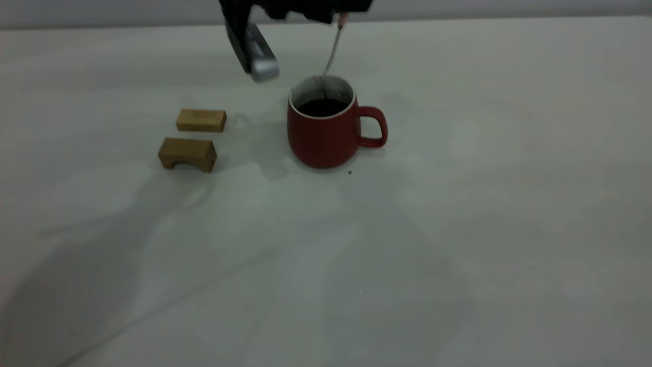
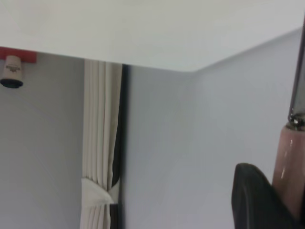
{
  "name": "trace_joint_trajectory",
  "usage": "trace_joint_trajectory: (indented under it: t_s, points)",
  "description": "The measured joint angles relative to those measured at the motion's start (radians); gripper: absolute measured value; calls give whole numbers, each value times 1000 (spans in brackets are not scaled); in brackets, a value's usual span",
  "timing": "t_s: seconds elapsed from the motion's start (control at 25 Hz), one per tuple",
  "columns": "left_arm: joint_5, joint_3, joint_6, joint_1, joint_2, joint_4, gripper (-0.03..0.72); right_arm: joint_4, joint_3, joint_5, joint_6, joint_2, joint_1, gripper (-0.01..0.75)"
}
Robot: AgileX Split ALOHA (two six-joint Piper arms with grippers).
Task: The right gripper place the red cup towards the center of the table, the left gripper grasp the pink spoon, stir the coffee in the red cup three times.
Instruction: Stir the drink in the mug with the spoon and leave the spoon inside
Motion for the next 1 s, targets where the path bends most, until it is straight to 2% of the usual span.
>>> trace_joint_trajectory:
  t_s: [0.28,0.52,0.68,0.84,1.0]
  points:
    - [0,-13,-20,-15,68,7,138,0,0,0,0,0,0,474]
    - [-18,-14,-21,19,68,7,138,0,0,0,0,0,0,474]
    - [-42,-58,0,14,82,6,138,0,0,0,0,0,0,474]
    - [11,-82,-14,-8,103,7,138,0,0,0,0,0,0,474]
    - [100,-82,-143,-6,105,82,138,0,0,0,0,0,0,474]
